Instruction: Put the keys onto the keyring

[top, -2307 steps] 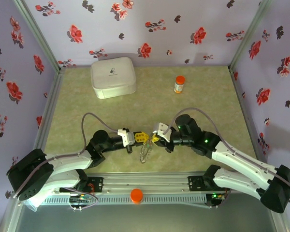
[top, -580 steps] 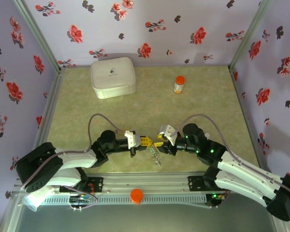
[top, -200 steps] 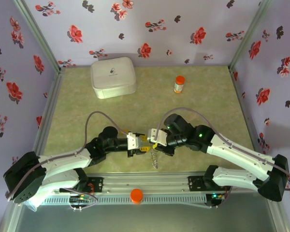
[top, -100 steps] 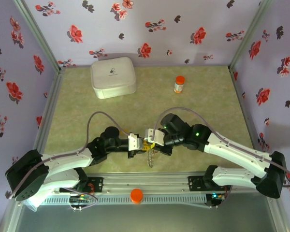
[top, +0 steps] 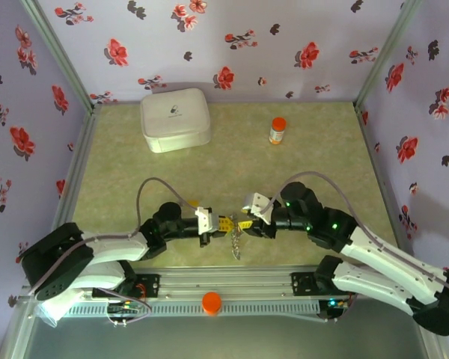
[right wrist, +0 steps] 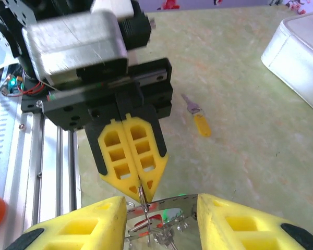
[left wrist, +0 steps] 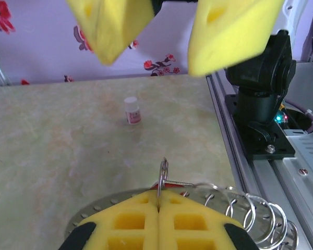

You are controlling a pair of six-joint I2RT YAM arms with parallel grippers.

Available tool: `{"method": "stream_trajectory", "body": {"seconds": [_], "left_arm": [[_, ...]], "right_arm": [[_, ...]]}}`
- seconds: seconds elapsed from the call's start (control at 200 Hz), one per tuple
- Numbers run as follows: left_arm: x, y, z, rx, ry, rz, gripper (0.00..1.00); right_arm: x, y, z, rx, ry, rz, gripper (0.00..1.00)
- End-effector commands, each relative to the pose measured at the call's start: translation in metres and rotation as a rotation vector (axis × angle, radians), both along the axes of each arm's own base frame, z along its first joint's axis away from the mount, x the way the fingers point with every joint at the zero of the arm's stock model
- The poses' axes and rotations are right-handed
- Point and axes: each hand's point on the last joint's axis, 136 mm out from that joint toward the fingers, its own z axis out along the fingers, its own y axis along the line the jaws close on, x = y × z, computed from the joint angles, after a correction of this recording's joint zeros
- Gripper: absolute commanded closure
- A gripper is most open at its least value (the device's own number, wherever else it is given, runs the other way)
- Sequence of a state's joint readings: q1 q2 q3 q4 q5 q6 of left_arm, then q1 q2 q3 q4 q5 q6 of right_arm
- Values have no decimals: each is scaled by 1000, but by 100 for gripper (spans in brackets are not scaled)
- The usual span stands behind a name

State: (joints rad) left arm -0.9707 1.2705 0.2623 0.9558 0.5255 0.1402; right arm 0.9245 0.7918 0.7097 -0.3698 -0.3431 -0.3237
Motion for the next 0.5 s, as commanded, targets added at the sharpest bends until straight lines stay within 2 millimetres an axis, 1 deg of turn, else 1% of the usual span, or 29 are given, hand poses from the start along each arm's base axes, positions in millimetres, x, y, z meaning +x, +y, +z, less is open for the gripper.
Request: {"method": "stream_trajectory", "body": {"seconds": [0.0, 0.12, 0.25, 0.31, 0.44, 0.495], "left_arm": [[-1, -1, 35, -148, -23, -4, 100], [-2, -1, 36, -149, -20, -7, 100], [-1, -3, 37, -150, -21, -9, 100], [-2, -4, 37, -148, -19, -17, 100], [-2, -5, 39, -152, -26, -21, 100], [-2, -6, 39, -152, -29, -24, 100]], "right_arm": [[4, 1, -9, 20, 47, -45, 60], [5, -2, -25, -36, 81, -58, 61], [3, -5, -36, -99, 106, -58, 63], [3, -4, -36, -91, 105, -52, 63], [3, 4, -26, -36, 88, -28, 62], [4, 6, -27, -29, 86, -23, 63]]}}
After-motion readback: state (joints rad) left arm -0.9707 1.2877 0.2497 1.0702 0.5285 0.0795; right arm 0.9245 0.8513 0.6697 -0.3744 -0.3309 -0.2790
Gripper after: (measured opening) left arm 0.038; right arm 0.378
